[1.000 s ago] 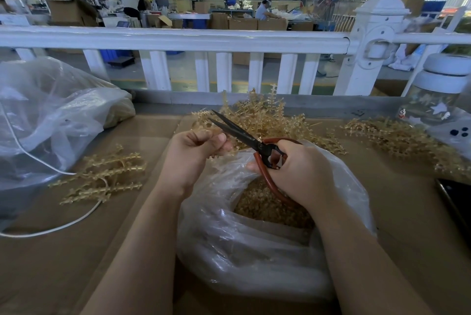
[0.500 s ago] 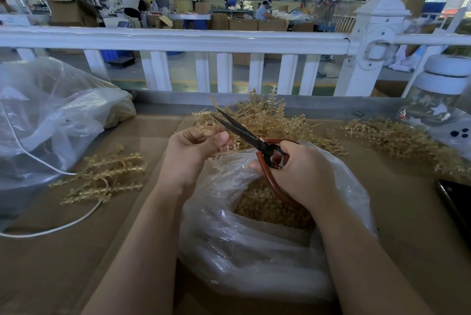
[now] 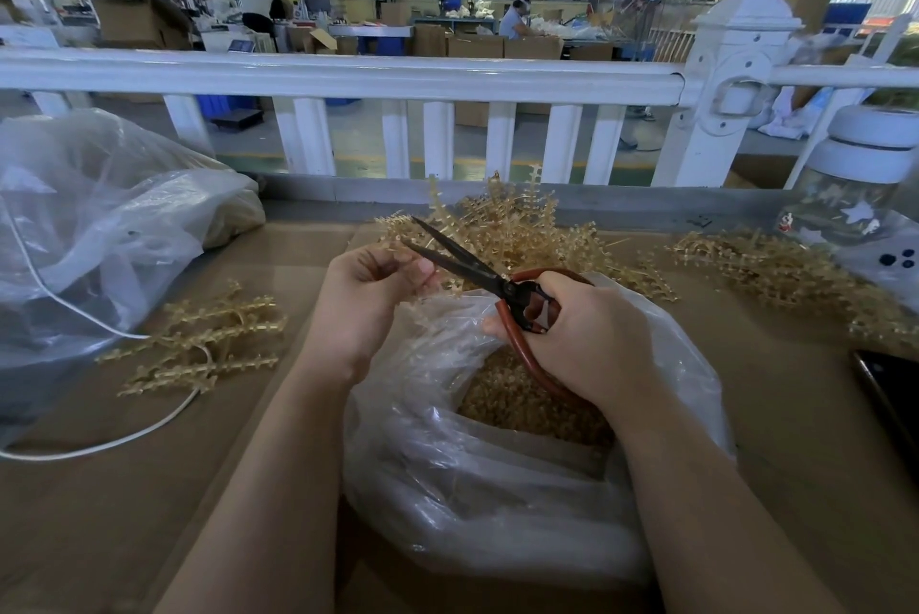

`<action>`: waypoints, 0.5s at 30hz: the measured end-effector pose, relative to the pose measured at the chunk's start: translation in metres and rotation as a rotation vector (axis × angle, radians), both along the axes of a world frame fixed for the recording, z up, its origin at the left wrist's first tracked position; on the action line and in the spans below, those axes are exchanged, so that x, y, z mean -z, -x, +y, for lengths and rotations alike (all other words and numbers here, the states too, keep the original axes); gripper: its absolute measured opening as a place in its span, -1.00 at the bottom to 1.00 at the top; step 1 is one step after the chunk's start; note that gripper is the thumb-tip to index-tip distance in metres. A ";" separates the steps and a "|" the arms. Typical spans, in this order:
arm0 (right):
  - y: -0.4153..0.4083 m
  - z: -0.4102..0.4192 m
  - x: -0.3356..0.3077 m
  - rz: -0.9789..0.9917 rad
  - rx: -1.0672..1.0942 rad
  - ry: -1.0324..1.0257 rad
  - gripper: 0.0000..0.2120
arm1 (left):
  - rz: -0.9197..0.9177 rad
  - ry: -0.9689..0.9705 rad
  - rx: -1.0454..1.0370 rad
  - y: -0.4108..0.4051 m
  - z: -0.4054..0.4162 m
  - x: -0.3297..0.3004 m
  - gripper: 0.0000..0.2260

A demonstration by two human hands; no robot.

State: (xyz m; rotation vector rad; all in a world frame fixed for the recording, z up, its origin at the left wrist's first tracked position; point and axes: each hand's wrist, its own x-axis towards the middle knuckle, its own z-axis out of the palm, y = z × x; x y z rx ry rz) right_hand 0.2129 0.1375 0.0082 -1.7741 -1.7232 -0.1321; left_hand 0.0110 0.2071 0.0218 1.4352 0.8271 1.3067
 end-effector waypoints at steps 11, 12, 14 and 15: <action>-0.001 0.002 0.000 -0.043 -0.016 -0.001 -0.47 | 0.078 -0.089 -0.005 0.001 -0.005 -0.004 -0.71; -0.001 0.002 0.001 -0.049 -0.013 0.005 -0.45 | 0.083 -0.082 -0.003 0.001 -0.005 -0.004 -0.71; -0.001 0.004 0.002 -0.049 -0.011 0.022 -0.40 | 0.083 -0.073 0.006 0.000 -0.005 -0.004 -0.71; -0.001 0.005 0.002 -0.047 -0.012 0.034 -0.38 | 0.079 -0.069 0.005 0.000 -0.005 -0.004 -0.73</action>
